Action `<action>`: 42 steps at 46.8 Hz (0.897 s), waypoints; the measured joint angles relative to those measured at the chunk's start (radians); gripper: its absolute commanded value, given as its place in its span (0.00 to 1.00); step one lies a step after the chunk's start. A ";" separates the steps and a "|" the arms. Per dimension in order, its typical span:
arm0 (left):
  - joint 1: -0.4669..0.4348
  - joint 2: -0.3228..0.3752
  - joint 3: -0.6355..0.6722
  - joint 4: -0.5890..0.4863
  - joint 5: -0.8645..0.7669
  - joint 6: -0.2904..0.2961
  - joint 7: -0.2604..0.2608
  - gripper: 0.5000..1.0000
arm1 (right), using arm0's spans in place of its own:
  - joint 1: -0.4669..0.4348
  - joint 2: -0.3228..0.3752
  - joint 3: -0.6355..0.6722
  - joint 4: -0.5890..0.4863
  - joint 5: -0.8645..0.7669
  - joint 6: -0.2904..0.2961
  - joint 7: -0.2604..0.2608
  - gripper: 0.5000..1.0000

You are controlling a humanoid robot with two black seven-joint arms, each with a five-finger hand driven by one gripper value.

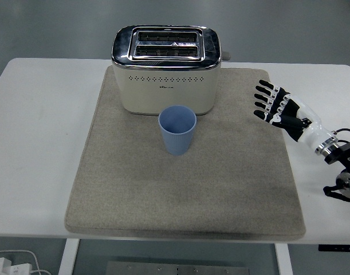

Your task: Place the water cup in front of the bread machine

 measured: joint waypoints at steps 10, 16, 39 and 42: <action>0.000 0.000 0.000 0.000 0.000 0.000 0.000 1.00 | 0.002 0.018 0.100 -0.001 0.057 -0.014 0.000 0.86; 0.000 0.000 0.000 0.000 -0.001 0.000 0.000 1.00 | 0.003 0.039 0.134 -0.002 0.084 -0.069 -0.013 0.86; 0.000 0.000 0.000 0.000 0.000 0.001 0.000 1.00 | 0.065 0.144 0.149 -0.068 0.223 -0.200 -0.284 0.86; 0.000 0.000 0.000 0.000 0.000 0.000 0.000 1.00 | 0.067 0.149 0.189 -0.068 0.224 -0.197 -0.284 0.86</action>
